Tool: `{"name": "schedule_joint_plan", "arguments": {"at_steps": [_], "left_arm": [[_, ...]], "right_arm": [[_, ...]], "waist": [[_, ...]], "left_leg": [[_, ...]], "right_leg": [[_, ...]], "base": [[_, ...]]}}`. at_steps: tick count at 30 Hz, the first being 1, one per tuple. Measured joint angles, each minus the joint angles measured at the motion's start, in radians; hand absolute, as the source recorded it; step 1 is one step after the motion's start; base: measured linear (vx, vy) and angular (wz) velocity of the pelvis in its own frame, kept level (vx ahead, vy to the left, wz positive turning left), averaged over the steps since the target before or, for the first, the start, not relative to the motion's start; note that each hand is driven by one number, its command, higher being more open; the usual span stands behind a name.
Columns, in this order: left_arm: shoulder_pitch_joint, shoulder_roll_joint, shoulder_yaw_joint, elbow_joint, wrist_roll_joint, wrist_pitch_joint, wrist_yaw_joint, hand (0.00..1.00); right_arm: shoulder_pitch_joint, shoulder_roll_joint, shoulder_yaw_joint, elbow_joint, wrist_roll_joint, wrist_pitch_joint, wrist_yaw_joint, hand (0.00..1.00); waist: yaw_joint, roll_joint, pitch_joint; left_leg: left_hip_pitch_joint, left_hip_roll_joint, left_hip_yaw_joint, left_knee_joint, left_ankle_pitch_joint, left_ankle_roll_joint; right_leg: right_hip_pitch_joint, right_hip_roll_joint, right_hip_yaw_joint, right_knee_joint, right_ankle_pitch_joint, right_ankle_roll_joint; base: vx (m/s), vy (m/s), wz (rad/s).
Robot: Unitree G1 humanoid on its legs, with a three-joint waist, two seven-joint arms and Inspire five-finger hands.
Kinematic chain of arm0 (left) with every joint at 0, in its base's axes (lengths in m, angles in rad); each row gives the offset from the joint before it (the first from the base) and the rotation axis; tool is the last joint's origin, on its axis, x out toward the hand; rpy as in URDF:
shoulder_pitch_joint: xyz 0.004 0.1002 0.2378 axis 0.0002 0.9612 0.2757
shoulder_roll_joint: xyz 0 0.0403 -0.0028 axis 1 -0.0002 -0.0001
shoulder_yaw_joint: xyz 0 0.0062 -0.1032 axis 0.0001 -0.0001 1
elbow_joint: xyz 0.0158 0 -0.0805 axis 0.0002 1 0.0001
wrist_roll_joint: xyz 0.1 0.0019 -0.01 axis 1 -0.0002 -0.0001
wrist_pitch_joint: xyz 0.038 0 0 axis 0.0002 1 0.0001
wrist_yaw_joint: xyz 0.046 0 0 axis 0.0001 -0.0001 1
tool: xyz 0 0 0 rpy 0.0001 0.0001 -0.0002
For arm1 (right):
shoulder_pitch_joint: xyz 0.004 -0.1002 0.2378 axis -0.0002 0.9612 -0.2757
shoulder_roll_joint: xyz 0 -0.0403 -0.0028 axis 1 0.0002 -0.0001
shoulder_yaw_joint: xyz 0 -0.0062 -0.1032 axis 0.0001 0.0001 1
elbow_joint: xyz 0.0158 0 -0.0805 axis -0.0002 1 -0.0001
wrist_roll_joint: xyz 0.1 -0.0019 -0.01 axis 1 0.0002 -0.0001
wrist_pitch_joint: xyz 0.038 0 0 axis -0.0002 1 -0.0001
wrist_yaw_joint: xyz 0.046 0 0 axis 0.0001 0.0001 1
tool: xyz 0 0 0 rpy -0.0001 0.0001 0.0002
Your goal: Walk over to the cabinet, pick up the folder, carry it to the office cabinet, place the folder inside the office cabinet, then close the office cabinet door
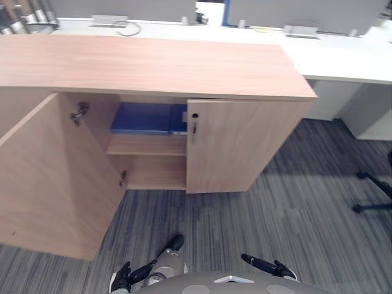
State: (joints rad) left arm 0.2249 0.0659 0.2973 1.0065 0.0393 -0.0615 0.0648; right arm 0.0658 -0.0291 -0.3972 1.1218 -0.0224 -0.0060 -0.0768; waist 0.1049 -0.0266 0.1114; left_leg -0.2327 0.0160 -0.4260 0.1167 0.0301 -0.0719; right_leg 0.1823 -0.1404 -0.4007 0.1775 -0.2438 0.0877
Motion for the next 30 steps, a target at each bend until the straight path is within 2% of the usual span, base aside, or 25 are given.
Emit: {"name": "schedule_joint_plan", "arguments": {"at_steps": [1,2,3,4,5,6,7,8,9,10,11,13,14,15,17,19,20,26,27,28,29,30], "left_arm": [[0.001,-0.003,0.006,0.001,0.000,0.001,0.003,1.00],[0.004,-0.009,0.006,0.004,0.001,0.003,0.014,1.00],[0.007,-0.012,-0.006,0.004,0.006,0.009,0.022,1.00],[0.006,-0.011,-0.009,0.004,0.007,0.011,0.025,1.00],[-0.014,-0.008,-0.028,0.003,0.007,0.011,0.029,1.00],[-0.042,0.009,-0.048,0.003,0.011,0.012,0.032,1.00],[-0.053,0.017,-0.047,0.004,0.011,0.012,0.034,1.00],[-0.063,0.029,-0.045,0.005,0.010,0.012,0.036,1.00],[-0.066,0.029,-0.045,0.006,0.009,0.012,0.037,1.00],[-0.041,0.011,-0.048,0.007,0.009,0.012,0.036,1.00],[-0.044,0.009,-0.054,0.008,0.009,0.011,0.035,1.00],[-0.052,0.017,-0.057,0.008,0.009,0.004,0.030,1.00],[-0.051,0.015,-0.058,0.014,0.009,0.002,0.027,1.00],[-0.049,0.014,-0.061,0.015,0.009,0.002,0.026,1.00],[-0.044,0.014,-0.078,0.027,0.009,0.000,0.018,1.00],[-0.028,0.017,-0.086,0.032,0.011,-0.001,0.013,1.00],[-0.022,0.016,-0.086,0.048,0.011,0.000,0.010,1.00],[-0.014,0.016,-0.086,0.064,0.017,-0.001,0.005,1.00],[-0.014,0.016,-0.087,0.064,0.031,-0.001,0.002,1.00],[-0.017,0.015,-0.087,0.063,0.044,-0.002,-0.001,1.00],[-0.017,0.015,-0.095,0.064,0.050,-0.003,-0.001,1.00],[-0.019,0.015,-0.099,0.063,0.050,-0.003,-0.001,1.00]], "right_arm": [[-0.003,0.005,0.001,0.000,0.001,-0.002,-0.002,1.00],[-0.007,0.006,0.005,0.000,0.010,-0.006,-0.003,1.00],[-0.012,0.003,0.005,0.000,0.031,-0.009,-0.008,1.00],[-0.021,0.006,0.001,0.002,0.045,-0.008,-0.012,1.00],[-0.038,0.008,-0.003,0.012,0.050,-0.007,-0.013,1.00],[-0.044,0.015,-0.011,0.021,0.051,-0.008,-0.014,1.00],[-0.042,0.027,-0.024,0.024,0.053,-0.010,-0.013,1.00],[-0.041,0.034,-0.034,0.029,0.059,-0.014,-0.014,1.00],[-0.042,0.033,-0.046,0.036,0.074,-0.020,-0.010,1.00],[-0.041,0.013,-0.082,0.041,0.084,-0.019,-0.012,1.00],[-0.042,0.011,-0.105,0.044,0.082,-0.020,-0.014,1.00],[-0.040,0.021,-0.109,0.056,0.084,-0.019,-0.009,1.00],[-0.040,0.023,-0.127,0.056,0.086,-0.019,-0.006,1.00],[-0.041,0.022,-0.126,0.056,0.085,-0.020,-0.004,1.00],[-0.043,0.021,-0.122,0.052,0.085,-0.021,0.004,1.00],[-0.044,0.019,-0.120,0.048,0.085,-0.022,0.010,1.00],[-0.044,0.017,-0.123,0.043,0.087,-0.022,0.007,1.00],[-0.035,-0.003,-0.122,0.042,0.077,-0.019,0.001,1.00],[-0.031,-0.005,-0.122,0.041,0.077,-0.018,0.001,1.00],[-0.026,-0.006,-0.122,0.041,0.076,-0.017,0.002,1.00],[-0.017,-0.012,-0.122,0.038,0.076,-0.016,0.003,1.00],[0.003,-0.012,-0.122,0.018,0.076,-0.015,0.004,1.00]], "waist": [[0.000,-0.006,-0.002],[0.000,-0.004,0.001],[-0.005,0.015,0.007],[-0.010,0.023,0.014],[-0.016,0.023,0.028],[-0.042,0.007,0.028],[-0.060,-0.014,0.026],[-0.063,-0.034,0.041],[-0.061,-0.027,0.047],[-0.055,0.030,0.033],[-0.062,0.014,0.032],[-0.060,-0.001,0.033],[-0.065,0.004,0.033],[-0.067,0.006,0.034],[-0.070,0.019,0.029],[-0.076,0.022,0.027],[-0.085,0.027,0.024],[-0.106,0.029,0.028],[-0.114,0.031,0.027],[-0.121,0.032,0.027],[-0.132,0.037,0.029],[-0.134,0.044,0.027]], "left_leg": [[-0.027,0.010,0.087,0.046,0.000,0.016],[-0.084,0.033,0.281,0.199,-0.011,0.056],[-0.099,0.056,0.440,0.291,-0.038,0.080],[-0.105,0.049,0.451,0.295,-0.032,0.064],[-0.109,0.012,0.447,0.258,-0.012,0.084],[-0.103,-0.012,0.493,0.164,-0.021,0.125],[-0.106,-0.010,0.569,0.173,-0.050,0.136],[-0.128,0.010,0.635,0.246,-0.088,0.148],[-0.145,0.046,0.682,0.362,-0.098,0.164],[-0.128,0.089,0.706,0.434,-0.213,0.148],[-0.118,0.031,0.683,0.396,-0.198,0.153],[-0.081,-0.034,0.661,0.273,-0.132,0.167],[-0.046,-0.069,0.640,0.193,-0.092,0.174],[-0.026,-0.084,0.631,0.152,-0.072,0.177],[0.048,-0.130,0.598,-0.019,0.013,0.172],[0.098,-0.141,0.589,-0.141,0.067,0.168],[0.130,-0.142,0.590,-0.209,0.096,0.161],[0.154,-0.152,0.578,-0.210,0.092,0.169],[0.157,-0.162,0.559,-0.210,0.089,0.172],[0.161,-0.167,0.542,-0.210,0.087,0.176],[0.174,-0.169,0.509,-0.209,0.086,0.176],[0.186,-0.164,0.476,-0.209,0.086,0.177]], "right_leg": [[0.001,-0.012,-0.011,0.008,-0.002,0.003],[0.001,-0.036,-0.027,0.026,-0.008,0.015],[0.003,-0.041,-0.030,0.050,-0.019,0.034],[0.004,-0.050,-0.031,0.058,-0.025,0.041],[-0.005,-0.064,-0.029,0.052,-0.032,0.031],[-0.010,-0.064,-0.015,-0.001,-0.030,0.018],[-0.001,-0.073,-0.017,-0.032,-0.020,0.010],[0.006,-0.096,-0.033,-0.037,-0.002,0.017],[0.012,-0.107,-0.047,-0.028,0.002,0.036],[0.034,-0.091,-0.066,-0.007,0.000,0.058],[0.045,-0.121,-0.097,-0.008,-0.006,0.066],[0.030,-0.117,-0.142,-0.018,-0.007,0.065],[0.030,-0.108,-0.159,-0.024,-0.012,0.054],[0.030,-0.107,-0.168,-0.023,-0.011,0.052],[0.034,-0.110,-0.197,-0.023,0.013,0.025],[0.034,-0.108,-0.215,-0.028,0.032,0.034],[0.038,-0.105,-0.227,-0.037,0.042,0.022],[0.076,-0.102,-0.255,-0.047,0.052,-0.015],[0.082,-0.109,-0.272,-0.023,0.046,-0.040],[0.080,-0.120,-0.282,0.016,0.046,-0.045],[0.073,-0.133,-0.269,0.093,0.053,-0.067],[0.028,-0.146,-0.190,0.208,0.061,-0.098]], "base": [[-0.02,0.093,0.34],[0.03,0.162,0.28],[0.06,0.158,0.33],[0.06,0.134,0.46],[0.00,0.123,0.89],[-0.01,0.104,1.06],[0.00,0.103,1.09],[0.06,0.097,0.66],[0.09,0.132,0.48],[0.17,0.185,0.58],[0.17,0.150,0.65],[0.12,0.082,0.78],[0.04,0.021,0.74],[-0.01,0.017,0.72],[-0.05,0.015,0.49],[-0.05,-0.007,0.16],[-0.05,-0.021,0.12],[-0.02,-0.030,0.06],[0.04,-0.004,0.43],[0.07,0.016,0.65],[0.10,0.050,0.79],[0.08,0.063,0.73]]}}
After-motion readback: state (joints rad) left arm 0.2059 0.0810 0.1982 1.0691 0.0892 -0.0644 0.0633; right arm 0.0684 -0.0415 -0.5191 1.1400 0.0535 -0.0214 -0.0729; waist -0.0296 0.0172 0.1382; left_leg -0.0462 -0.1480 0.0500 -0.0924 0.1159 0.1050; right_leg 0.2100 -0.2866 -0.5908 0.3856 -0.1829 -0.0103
